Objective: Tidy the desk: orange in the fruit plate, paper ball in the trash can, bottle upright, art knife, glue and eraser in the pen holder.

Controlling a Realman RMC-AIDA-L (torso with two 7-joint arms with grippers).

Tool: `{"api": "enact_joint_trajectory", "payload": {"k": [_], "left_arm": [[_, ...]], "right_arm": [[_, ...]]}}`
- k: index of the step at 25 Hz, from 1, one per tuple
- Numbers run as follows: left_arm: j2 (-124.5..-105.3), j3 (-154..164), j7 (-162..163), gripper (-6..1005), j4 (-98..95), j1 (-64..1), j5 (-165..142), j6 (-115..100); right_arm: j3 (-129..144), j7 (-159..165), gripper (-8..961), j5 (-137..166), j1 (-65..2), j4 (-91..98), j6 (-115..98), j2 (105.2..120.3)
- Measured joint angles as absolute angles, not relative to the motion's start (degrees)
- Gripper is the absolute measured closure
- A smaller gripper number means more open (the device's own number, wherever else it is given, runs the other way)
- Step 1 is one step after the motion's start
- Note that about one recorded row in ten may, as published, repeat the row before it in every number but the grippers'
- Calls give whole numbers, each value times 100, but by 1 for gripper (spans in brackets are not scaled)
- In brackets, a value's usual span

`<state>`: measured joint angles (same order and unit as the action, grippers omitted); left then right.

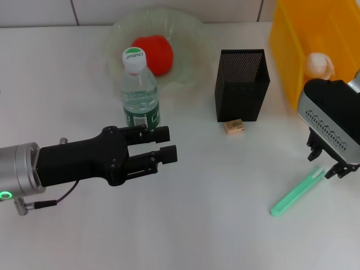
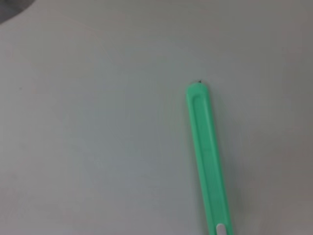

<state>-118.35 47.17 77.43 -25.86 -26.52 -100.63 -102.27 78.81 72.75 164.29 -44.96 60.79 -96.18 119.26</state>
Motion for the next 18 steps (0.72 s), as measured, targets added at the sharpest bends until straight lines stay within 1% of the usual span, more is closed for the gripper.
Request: {"api": "enact_joint_trajectory", "payload": {"k": [1, 7, 12, 15, 18], "left_arm": [[-11833, 4718, 7743, 469, -2581, -2652, -10063, -10227], [-11830, 4718, 7743, 470, -2572, -2638, -10063, -10226], [-11829, 4722, 7743, 470, -2572, -2616, -10063, -10221], [-11829, 4742, 7739, 470, -2570, -2608, -10066, -10220], [-11836, 4762, 7738, 470, -2557, -2608, -10068, -10220]], "right_arm": [[7885, 7274, 346, 16430, -4494, 6063, -9608, 11926], [7949, 7273, 520, 16435, -4484, 5979, -9569, 11926], [7970, 7274, 593, 16436, -4462, 5936, -9490, 11936], [8014, 7279, 592, 16436, -4451, 5871, -9376, 11941], [8080, 7297, 634, 16417, -4445, 5820, -9341, 11944]]}}
